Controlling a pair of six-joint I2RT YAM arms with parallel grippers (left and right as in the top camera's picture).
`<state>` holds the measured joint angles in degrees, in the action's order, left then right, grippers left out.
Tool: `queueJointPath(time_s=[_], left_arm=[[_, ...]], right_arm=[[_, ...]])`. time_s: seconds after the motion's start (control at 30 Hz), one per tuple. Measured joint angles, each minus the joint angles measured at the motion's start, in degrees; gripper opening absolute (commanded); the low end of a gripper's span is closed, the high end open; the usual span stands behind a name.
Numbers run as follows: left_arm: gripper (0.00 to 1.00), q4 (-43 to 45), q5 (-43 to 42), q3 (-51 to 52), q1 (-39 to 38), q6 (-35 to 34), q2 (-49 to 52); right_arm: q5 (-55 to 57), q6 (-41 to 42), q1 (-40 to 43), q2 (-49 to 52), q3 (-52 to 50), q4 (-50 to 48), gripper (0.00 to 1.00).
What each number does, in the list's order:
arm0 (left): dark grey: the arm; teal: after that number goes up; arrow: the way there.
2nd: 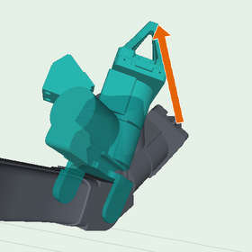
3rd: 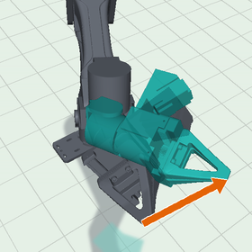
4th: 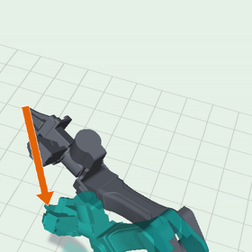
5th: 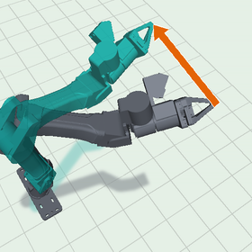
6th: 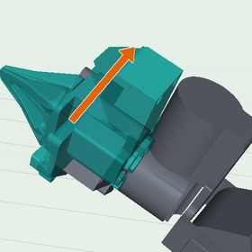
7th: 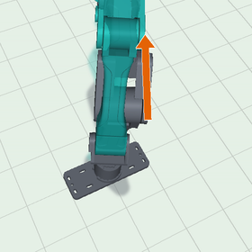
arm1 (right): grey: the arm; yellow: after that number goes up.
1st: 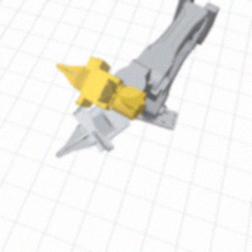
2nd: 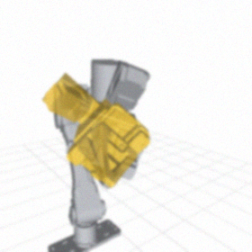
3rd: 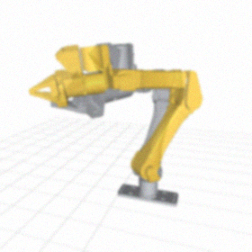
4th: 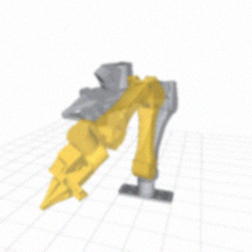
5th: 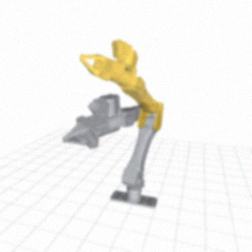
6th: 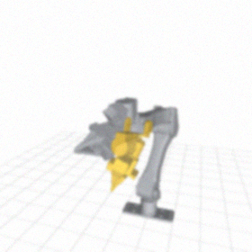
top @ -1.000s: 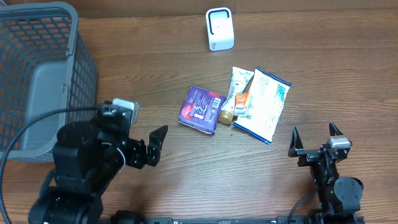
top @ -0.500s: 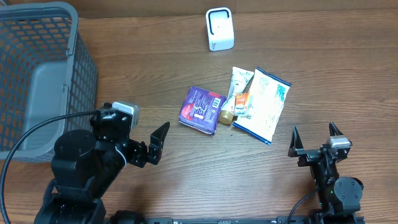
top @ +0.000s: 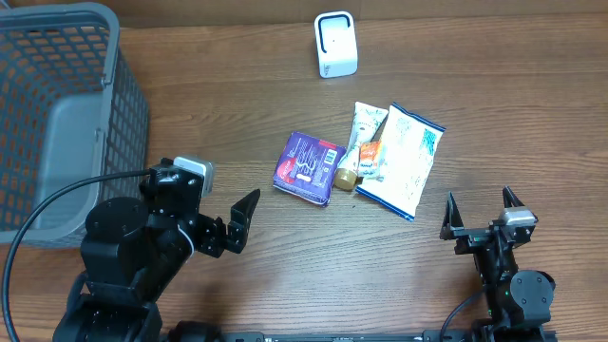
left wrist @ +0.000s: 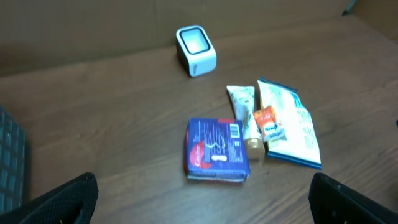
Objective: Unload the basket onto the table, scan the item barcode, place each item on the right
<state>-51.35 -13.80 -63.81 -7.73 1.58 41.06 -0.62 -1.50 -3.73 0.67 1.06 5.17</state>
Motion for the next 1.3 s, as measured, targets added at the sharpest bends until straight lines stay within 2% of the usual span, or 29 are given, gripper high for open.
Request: queueJointPath(time_s=[0.27, 0.4, 0.53, 0.67, 0.77, 0.97, 1.1, 1.2, 1.23, 1.3], left_arm=[[1.0, 4.0, -0.9, 0.0, 0.0, -0.2, 0.1], [1.0, 6.3, -5.8, 0.0, 0.0, -0.8, 0.6], [1.0, -1.3, -8.6, -3.6, 0.0, -1.4, 5.3], [1.0, -13.9, -5.4, -13.1, 0.0, -1.4, 14.8], [1.0, -17.0, -2.9, -19.5, 0.0, -1.4, 20.9], [1.0, -17.9, -1.0, -23.0, 0.0, -1.4, 26.7], [1.0, -18.5, -0.5, -23.0, 0.0, -1.4, 29.9], [1.0, -18.8, -0.5, -23.0, 0.0, -1.4, 32.4], [1.0, -18.7, -0.4, -23.1, 0.0, -1.4, 33.1], [1.0, -18.9, -0.3, -23.1, 0.0, -1.4, 34.1]], right_arm=[[0.0, 0.0, 0.0, 0.0, 0.0, 0.0, 1.0], [0.0, 0.0, 0.0, 0.0, 0.0, 0.0, 1.0], [0.1, 0.0, 0.0, 0.1, 0.0, -1.2, 1.0], [-3.8, 2.9, 0.0, 0.0, 0.0, -8.1, 1.0], [-12.7, 8.8, 0.0, 0.0, 0.0, -8.8, 1.0], [-24.4, 16.4, 0.0, -0.1, 0.2, -20.7, 1.0], [-26.3, 17.4, 0.9, 1.2, 5.8, -13.3, 1.0], [-26.5, 14.8, 3.0, 7.6, 18.6, 0.8, 1.0], [-26.8, 13.5, 3.8, 10.9, 24.0, 8.8, 1.0], [-27.0, 11.8, 5.2, 18.9, 33.6, 18.3, 1.0]])
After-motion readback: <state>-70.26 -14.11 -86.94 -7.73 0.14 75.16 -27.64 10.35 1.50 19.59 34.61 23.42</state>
